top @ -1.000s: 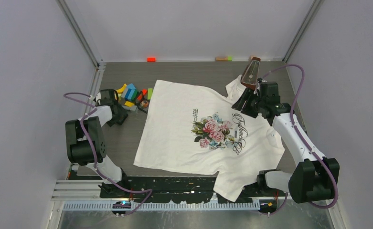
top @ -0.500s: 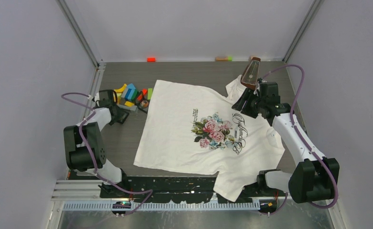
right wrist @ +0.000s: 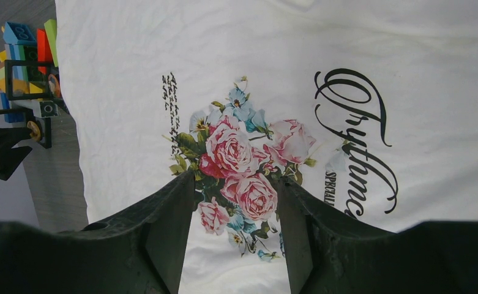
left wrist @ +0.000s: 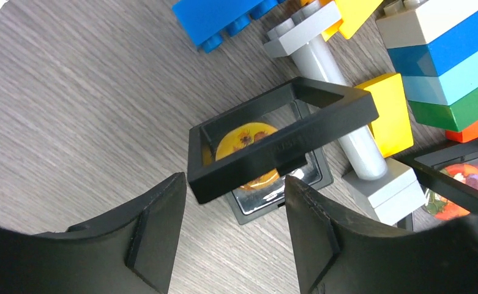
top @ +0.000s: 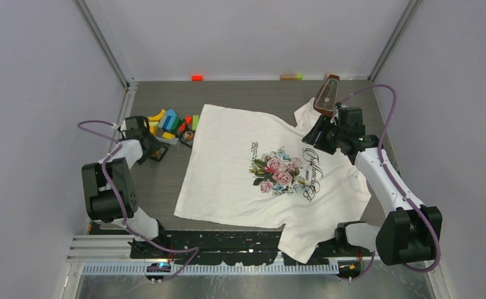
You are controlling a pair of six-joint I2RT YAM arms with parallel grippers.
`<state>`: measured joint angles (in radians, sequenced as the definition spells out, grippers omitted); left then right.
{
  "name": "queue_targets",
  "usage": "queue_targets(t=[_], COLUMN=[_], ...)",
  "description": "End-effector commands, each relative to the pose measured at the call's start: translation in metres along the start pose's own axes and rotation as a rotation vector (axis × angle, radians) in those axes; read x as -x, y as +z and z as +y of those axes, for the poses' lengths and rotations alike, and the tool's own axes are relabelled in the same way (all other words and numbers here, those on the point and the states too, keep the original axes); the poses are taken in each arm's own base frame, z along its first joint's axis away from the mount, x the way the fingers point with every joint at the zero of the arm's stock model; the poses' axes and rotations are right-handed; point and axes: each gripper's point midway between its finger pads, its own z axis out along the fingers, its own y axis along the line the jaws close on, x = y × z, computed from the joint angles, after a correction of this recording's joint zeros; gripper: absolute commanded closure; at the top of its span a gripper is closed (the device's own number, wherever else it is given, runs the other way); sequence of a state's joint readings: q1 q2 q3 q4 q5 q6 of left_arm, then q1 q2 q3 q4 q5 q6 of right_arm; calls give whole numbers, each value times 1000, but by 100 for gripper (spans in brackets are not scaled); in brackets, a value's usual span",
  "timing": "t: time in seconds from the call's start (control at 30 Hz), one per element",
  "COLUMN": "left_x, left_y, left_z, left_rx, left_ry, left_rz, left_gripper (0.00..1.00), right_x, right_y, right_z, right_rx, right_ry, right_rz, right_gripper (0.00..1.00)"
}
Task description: Pin the brooch onto the clothing
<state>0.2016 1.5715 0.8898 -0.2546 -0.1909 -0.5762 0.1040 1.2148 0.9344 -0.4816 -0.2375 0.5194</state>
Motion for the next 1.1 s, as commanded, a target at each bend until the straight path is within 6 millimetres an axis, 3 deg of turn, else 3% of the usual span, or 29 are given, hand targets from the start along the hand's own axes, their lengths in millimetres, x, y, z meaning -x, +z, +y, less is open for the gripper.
queue_targets(t=[0.0,0.33,0.57,0.73,1.07], left_x=[18,11,11,10,4], left_y=[4,18,22,15,-10], left_z=[-10,-13,-12,-6,-3], left_rx=[-25,-34,-25,-16,-58], left_ry=[16,28,29,22,-7], left_rz=[-28,26,36,13,-13], left_gripper=[38,37,46,53,58], right_x=[10,10,11,11,11], right_y=[-2,1,0,1,-2], right_z=[8,9,11,11,13], right_rx=[23,29,36,34,43], right_ry=[-18,-19,-22,-20,-21], right_rz=[-39,-30,-30,-27,-28], right_gripper=[43,43,43,43,43])
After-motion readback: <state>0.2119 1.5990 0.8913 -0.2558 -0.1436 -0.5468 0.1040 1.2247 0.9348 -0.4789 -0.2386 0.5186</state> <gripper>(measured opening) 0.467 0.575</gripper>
